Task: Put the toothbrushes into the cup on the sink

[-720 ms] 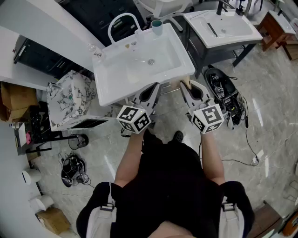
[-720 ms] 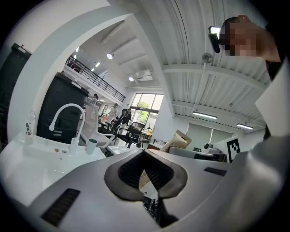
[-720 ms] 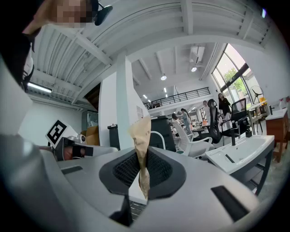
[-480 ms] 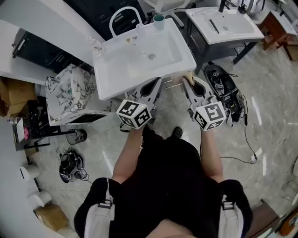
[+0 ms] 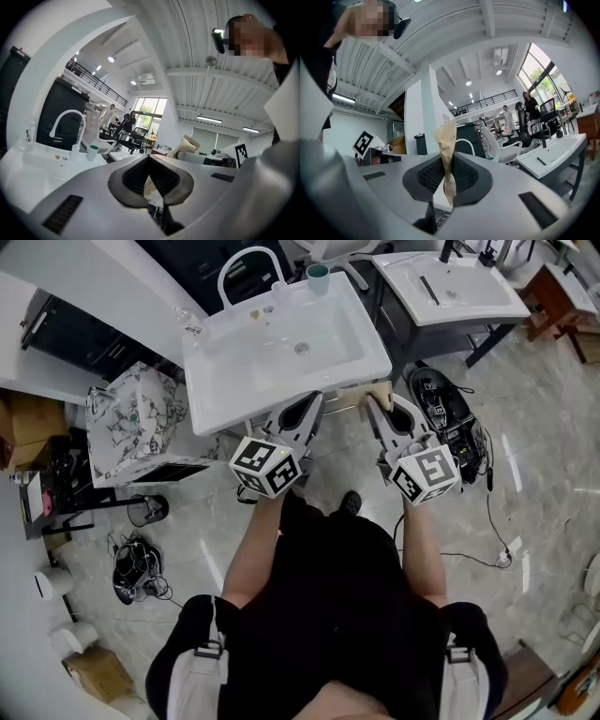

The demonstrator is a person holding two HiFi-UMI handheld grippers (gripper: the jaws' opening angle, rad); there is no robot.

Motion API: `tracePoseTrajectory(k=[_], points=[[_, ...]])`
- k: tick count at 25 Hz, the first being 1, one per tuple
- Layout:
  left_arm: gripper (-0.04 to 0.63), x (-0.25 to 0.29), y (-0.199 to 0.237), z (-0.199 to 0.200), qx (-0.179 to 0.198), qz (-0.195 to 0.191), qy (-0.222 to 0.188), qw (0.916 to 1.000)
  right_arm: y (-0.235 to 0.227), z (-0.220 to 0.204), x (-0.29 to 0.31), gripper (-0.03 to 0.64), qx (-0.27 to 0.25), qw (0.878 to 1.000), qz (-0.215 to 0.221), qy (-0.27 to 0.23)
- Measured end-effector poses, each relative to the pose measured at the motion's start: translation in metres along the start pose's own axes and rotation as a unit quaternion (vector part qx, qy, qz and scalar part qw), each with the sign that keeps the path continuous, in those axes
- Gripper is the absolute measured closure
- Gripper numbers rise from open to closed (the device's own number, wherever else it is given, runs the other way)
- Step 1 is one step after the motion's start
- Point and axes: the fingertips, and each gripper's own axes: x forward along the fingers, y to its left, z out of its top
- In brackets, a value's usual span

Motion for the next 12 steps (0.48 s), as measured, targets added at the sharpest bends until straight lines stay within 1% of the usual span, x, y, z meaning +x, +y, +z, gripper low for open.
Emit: tracePoseTrajectory(k=[2, 7, 12], points=[[0.588, 0.001, -0.002, -0.002, 0.001, 0.003, 0.000, 1.0000, -0.002, -0.002, -0.003, 0.566, -0.001, 1.000, 0.000, 0.001], [0.586, 0.003, -0.010, -0.006, 0.000, 0.003, 0.006, 1.0000, -0.002, -0.002, -0.008, 0.565, 0.008, 1.000, 0.015, 0.006], [0.586, 0.001, -0.003, -0.008, -0.005, 0.007, 0.013, 0.9999, -0.006, -0.002, 0.003, 0.565, 0.010, 1.000, 0.009, 0.007]])
